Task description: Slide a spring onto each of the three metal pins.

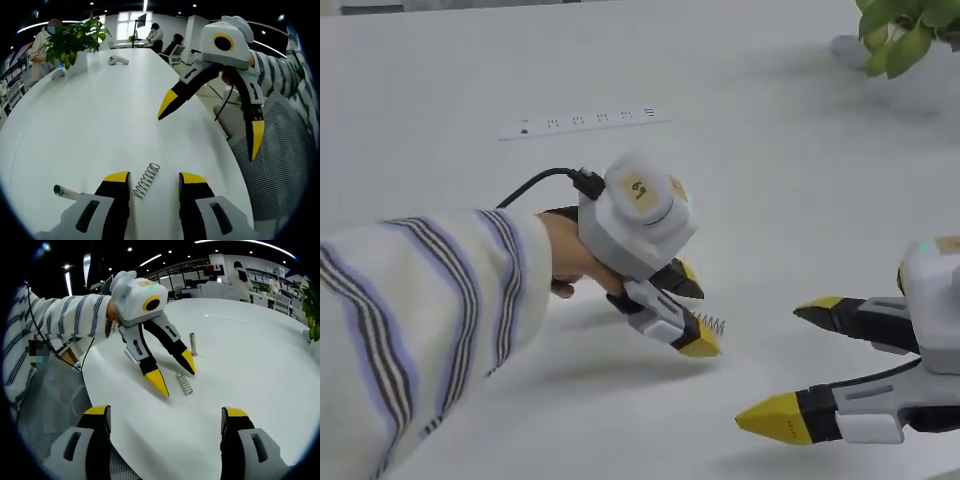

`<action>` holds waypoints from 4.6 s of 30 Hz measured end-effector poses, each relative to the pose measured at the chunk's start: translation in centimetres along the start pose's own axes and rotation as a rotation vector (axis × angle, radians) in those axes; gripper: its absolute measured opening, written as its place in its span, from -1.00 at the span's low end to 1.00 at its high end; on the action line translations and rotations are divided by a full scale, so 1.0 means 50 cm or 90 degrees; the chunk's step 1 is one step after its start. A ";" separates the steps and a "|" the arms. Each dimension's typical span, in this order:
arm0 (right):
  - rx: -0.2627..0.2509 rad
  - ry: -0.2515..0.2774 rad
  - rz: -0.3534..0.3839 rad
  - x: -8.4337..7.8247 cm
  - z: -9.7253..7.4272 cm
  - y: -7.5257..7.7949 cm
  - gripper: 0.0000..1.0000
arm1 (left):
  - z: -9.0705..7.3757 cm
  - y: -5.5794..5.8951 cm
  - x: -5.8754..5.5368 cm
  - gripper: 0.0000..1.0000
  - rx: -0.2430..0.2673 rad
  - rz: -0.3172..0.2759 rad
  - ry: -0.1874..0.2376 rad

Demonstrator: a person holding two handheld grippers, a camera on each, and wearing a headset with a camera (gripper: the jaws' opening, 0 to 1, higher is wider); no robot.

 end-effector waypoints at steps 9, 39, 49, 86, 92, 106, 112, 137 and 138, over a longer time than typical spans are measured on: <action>0.002 0.002 -0.001 0.000 0.000 0.000 0.79 | -0.007 -0.001 -0.024 -0.43 0.008 0.031 -0.045; -0.016 -0.014 -0.031 0.003 0.006 0.002 0.76 | -0.013 -0.004 -0.043 -0.95 0.051 0.006 -0.030; -0.010 -0.014 -0.038 0.004 0.005 0.000 0.75 | -0.030 -0.005 -0.053 -0.96 0.081 -0.017 -0.040; 0.019 -0.022 -0.077 0.023 -0.002 0.000 0.67 | -0.210 0.009 -0.028 -0.96 0.145 -0.037 -0.002; 0.028 -0.025 -0.088 0.028 0.000 -0.002 0.65 | -0.229 0.029 -0.050 -0.96 0.147 -0.045 -0.012; 0.067 -0.043 -0.141 0.051 0.025 -0.011 0.56 | -0.238 0.085 -0.095 -0.96 0.146 -0.071 -0.016; 0.095 -0.045 -0.164 0.066 0.038 -0.023 0.45 | -0.239 0.097 -0.111 -0.96 0.138 -0.094 -0.008; 0.199 -0.117 -0.250 0.073 0.112 -0.077 0.13 | -0.221 0.137 -0.116 -0.96 0.127 -0.111 0.012; 0.203 -0.117 -0.252 0.074 0.114 -0.079 0.12 | -0.220 0.138 -0.115 -0.96 0.126 -0.109 0.011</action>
Point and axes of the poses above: the centre of the closed fingertips' face, and the gripper's own axes: z roughly forward along the fingers, y roughly to its right, x roughly out of its top, the point moved 6 cm from there along -z, roughly backward along the fingers, and after that the axes turned 5 degrees about y, right-handed, at the moved point
